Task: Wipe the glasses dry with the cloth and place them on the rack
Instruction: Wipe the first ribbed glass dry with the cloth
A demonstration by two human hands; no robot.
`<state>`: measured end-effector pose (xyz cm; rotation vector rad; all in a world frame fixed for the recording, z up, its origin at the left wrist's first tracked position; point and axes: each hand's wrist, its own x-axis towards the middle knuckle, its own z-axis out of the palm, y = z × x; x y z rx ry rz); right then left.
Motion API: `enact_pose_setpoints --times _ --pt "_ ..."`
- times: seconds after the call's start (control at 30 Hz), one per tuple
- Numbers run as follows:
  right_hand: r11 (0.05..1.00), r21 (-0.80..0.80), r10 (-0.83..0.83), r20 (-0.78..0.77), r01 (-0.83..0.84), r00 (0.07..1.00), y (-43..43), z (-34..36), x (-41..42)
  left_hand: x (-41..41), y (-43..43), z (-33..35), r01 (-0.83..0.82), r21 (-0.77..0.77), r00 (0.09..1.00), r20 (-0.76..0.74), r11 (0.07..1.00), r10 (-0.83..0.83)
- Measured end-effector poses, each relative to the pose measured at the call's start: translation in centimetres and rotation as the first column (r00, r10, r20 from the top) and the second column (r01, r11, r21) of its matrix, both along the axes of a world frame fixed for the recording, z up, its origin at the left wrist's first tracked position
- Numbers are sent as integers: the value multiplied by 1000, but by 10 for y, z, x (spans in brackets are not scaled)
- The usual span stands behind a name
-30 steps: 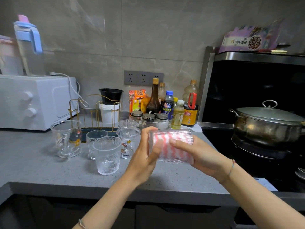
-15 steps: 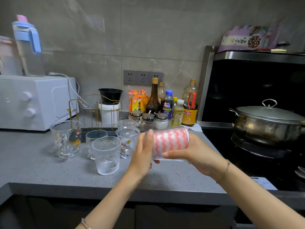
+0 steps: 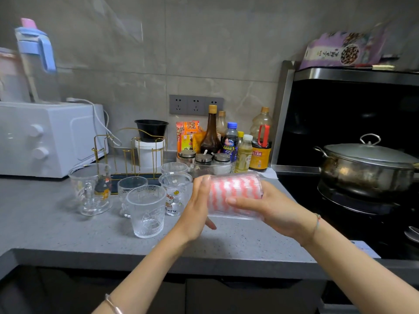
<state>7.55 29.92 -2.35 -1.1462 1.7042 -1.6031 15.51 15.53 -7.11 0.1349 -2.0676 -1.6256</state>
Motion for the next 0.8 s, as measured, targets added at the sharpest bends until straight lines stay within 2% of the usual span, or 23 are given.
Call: enact_pose_setpoints --times 0.07,0.17,0.27,0.37,0.47,0.63,0.7,0.8 --pt "996 0 -92 -108 92 990 0 2 4 -1 1 3 34 151 991 126 988 -53" --pt "984 -25 -175 -226 174 958 -3 1 8 2 2 8 63 367 973 184 928 -138" --pt "968 -50 -248 -292 244 924 -9 -3 12 -4 3 5 5 388 985 155 922 -70" --pt "963 -21 -266 -248 269 932 -11 -3 12 -9 4 -2 -67 306 995 88 950 42" --pt "981 22 -187 -126 192 974 -10 2 8 -8 2 -6 -110 185 991 -58 977 122" --pt "999 -40 -29 147 36 989 -8 6 4 -4 -1 -14 -113 -117 962 -262 987 79" --pt "999 -41 21 221 -12 975 -5 8 4 -3 -1 -16 -126 -192 956 -286 973 67" --pt "1000 -25 14 247 -8 969 -3 8 2 0 0 -16 -113 -238 965 -258 965 50"
